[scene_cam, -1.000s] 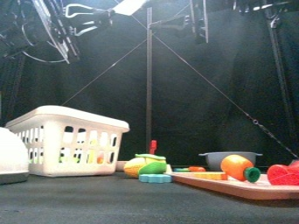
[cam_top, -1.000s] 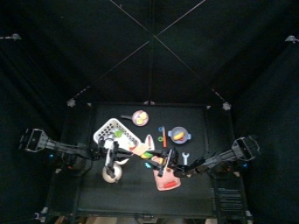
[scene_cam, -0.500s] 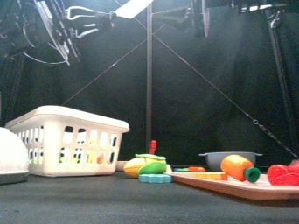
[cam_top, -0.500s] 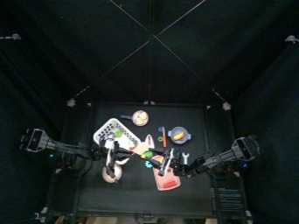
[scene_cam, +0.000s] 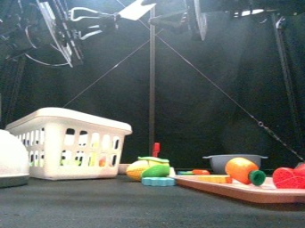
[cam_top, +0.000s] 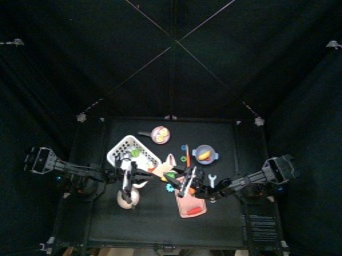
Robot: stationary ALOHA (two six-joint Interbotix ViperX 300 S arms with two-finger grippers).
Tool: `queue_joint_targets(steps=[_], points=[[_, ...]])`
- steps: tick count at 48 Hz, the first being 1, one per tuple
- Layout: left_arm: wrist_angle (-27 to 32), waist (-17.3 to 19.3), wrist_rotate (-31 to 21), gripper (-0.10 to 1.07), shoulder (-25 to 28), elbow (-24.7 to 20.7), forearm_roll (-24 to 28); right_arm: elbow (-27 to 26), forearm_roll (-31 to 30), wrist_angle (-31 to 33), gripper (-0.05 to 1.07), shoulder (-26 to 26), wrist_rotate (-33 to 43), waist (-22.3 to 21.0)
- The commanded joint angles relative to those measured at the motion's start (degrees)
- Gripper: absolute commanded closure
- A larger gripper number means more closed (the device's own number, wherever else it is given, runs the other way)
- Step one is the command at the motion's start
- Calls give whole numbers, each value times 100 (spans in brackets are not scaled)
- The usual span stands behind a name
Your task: Grab cleaver with other hand
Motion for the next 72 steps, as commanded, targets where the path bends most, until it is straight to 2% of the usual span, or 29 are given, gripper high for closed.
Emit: queue_joint_targets(steps=[1, 10, 23, 36, 53, 59, 72], points=[[-62, -9, 18, 62, 62, -176, 0, -193, -79, 35, 20, -26, 26, -44], [-62, -9, 26, 62, 97, -202, 0, -229, -114, 44, 26, 18, 26, -44], [-62, 0, 26, 59, 97, -176, 0, -246, -114, 44, 48, 18, 26, -44], [-62, -9, 0, 41, 97, -158, 0, -255, -114, 44, 59, 18, 26, -18], [-62, -9, 0, 10, 97, -123, 0, -246, -114, 88, 62, 18, 26, -9], [-62, -9, 0, 6, 97, -123, 0, -246, -114, 123, 62, 18, 26, -9], [-62, -9, 0, 6, 97, -105, 0, -237, -105, 132, 62, 18, 35, -9]])
